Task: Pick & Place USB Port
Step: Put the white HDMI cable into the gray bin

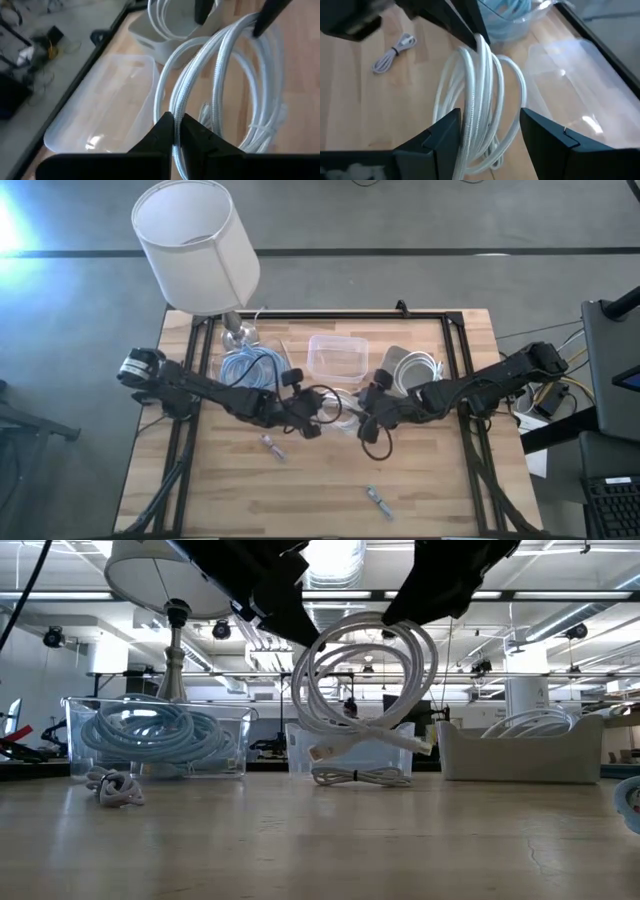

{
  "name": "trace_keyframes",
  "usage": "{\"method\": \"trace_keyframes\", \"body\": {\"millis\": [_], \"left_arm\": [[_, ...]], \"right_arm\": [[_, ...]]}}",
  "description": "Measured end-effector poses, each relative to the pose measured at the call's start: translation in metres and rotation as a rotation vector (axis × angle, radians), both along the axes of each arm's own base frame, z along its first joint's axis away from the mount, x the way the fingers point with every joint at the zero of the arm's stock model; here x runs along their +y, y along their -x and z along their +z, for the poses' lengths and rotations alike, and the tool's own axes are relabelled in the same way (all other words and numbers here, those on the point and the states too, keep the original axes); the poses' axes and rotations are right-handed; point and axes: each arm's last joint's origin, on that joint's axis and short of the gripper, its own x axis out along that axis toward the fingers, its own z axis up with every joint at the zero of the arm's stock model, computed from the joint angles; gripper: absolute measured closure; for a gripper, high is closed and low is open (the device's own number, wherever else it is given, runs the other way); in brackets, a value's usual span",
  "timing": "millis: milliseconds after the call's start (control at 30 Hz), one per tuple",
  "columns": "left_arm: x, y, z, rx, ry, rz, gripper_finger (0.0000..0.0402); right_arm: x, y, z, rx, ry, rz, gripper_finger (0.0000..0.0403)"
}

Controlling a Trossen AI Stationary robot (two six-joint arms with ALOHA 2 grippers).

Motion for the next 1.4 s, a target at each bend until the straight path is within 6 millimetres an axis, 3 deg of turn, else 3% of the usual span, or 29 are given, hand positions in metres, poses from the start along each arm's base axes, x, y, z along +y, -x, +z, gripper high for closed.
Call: {"method": "trace_keyframes", "body": {"millis": [267,633,767,1067,1400], "left_arm": [[-0.017,-0.005,0.012,-0.074,-0.095,-0.165,0.0376],[-0.019,-0.006,0.013,-0.079,-0.066,-0.230,0.0373],[-0.019,-0.006,0.013,-0.074,-0.087,-0.247,0.0373],[-0.016,-0.007,0.014,-0.078,-0.095,-0.218,0.0363],[-0.007,-0.008,0.013,-0.071,-0.111,-0.168,0.0354]], "right_arm": [[-0.003,0.004,-0.005,0.042,-0.021,-0.042,0.0204],[-0.004,0.004,-0.006,0.061,0.046,-0.022,0.0210],[-0.004,0.004,-0.007,0.073,0.068,0.003,0.0249],[-0.004,0.005,-0.008,0.080,0.064,0.015,0.0382],[-0.001,0.005,-0.008,0.060,-0.015,-0.012,0.0388]]}}
